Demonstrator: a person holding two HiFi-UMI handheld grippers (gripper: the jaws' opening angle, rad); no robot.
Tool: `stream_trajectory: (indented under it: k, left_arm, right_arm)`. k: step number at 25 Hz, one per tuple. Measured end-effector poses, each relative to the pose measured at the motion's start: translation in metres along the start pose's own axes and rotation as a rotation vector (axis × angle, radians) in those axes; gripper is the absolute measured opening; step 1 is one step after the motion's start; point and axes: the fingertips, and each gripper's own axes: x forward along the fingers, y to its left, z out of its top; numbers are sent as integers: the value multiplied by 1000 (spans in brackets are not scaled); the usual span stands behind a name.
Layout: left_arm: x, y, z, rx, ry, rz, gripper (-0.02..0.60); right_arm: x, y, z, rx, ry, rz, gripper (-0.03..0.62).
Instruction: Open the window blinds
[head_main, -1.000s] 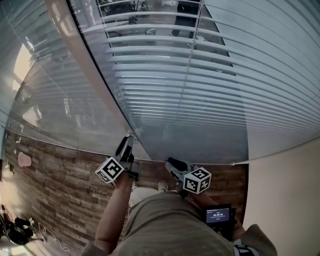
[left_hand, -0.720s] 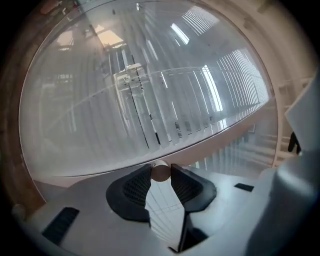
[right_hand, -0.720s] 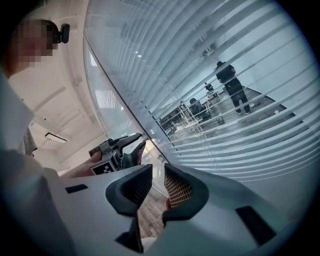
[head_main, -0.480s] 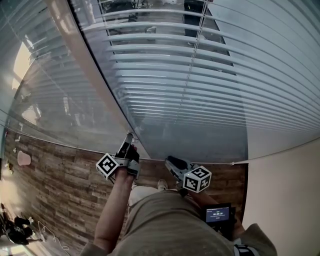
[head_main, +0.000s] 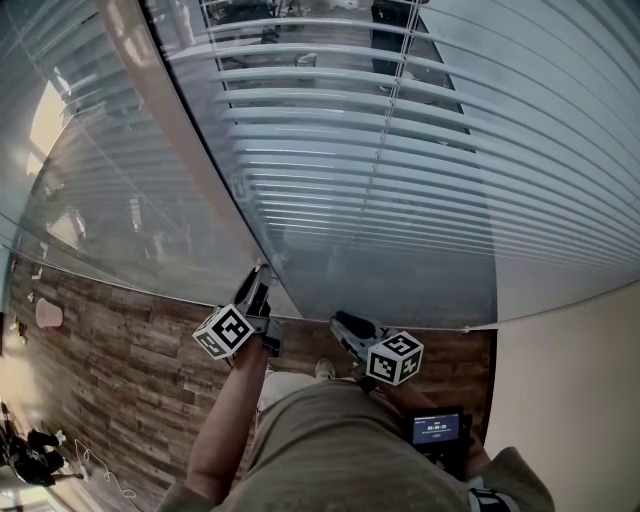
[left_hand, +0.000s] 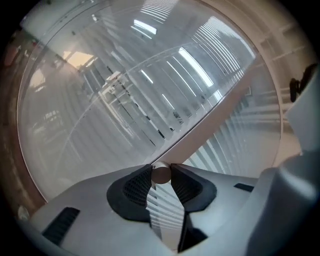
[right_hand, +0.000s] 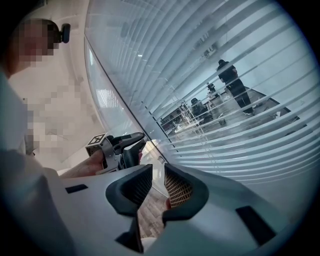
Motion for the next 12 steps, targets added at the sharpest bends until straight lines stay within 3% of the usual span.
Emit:
stream_trajectory:
  k: [4, 12]
  left_arm:
    - [-1, 0, -1, 153, 14, 55, 135]
    - [1, -3, -1, 350, 26, 117, 135]
  right_arm:
    - [-2, -2, 1, -1, -2, -2, 81]
    - [-5, -4, 4, -2, -4, -4, 81]
